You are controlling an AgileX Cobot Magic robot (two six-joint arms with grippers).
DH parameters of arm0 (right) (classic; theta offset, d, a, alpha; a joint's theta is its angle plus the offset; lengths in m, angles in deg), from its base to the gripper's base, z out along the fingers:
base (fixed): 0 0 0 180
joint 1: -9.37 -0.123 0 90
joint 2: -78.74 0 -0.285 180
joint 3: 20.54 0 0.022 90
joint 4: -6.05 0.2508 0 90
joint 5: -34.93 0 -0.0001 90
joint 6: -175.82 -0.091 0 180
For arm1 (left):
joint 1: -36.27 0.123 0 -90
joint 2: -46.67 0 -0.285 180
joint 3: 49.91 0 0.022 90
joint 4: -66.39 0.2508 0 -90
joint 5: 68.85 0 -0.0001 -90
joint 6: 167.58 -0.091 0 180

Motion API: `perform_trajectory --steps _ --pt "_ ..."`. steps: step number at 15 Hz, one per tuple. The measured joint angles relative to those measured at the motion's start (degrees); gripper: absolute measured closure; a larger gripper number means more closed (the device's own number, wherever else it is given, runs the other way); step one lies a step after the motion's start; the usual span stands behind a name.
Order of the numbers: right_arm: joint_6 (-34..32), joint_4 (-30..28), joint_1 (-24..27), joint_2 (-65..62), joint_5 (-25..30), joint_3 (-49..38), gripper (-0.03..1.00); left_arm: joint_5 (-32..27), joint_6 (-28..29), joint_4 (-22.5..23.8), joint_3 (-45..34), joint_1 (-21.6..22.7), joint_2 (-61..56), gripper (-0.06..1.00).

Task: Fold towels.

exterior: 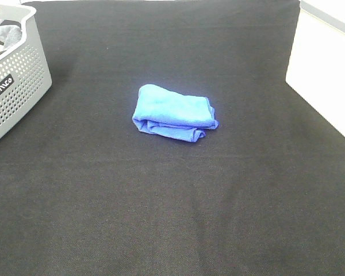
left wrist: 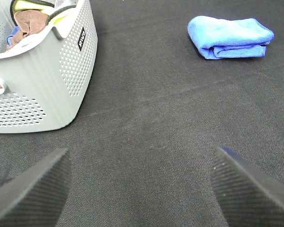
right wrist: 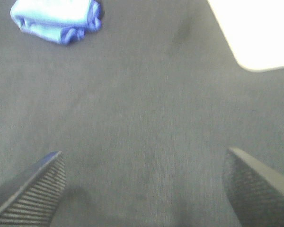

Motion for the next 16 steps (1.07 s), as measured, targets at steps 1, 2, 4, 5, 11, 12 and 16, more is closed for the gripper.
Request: perform_trajectory --steps 1,2,4,5,11,12,16 --pt "0.0 0.1 0.0 -2.0 0.0 -0.1 0.12 0.0 0.0 0.0 0.0 0.1 0.0 0.17" --pt "0.0 0.1 0.0 -4.0 0.0 -0.3 0.12 0.0 0.0 0.0 0.0 0.1 0.0 0.17" --pt "0.0 0.2 0.0 -5.4 0.0 -0.3 0.12 0.0 0.0 0.0 0.0 0.1 0.0 0.17" --pt "0.0 0.2 0.0 -5.4 0.0 -0.3 0.12 0.0 0.0 0.0 0.0 0.1 0.0 0.17" --pt "0.0 0.2 0.0 -5.6 0.0 -0.3 0.12 0.0 0.0 0.0 0.0 0.1 -0.1 0.17" --pt "0.0 0.2 0.0 -5.6 0.0 -0.3 0.12 0.0 0.0 0.0 0.0 0.1 -0.1 0.17" --pt "0.0 0.2 0.0 -5.6 0.0 -0.3 0.12 0.0 0.0 0.0 0.0 0.1 -0.1 0.17"
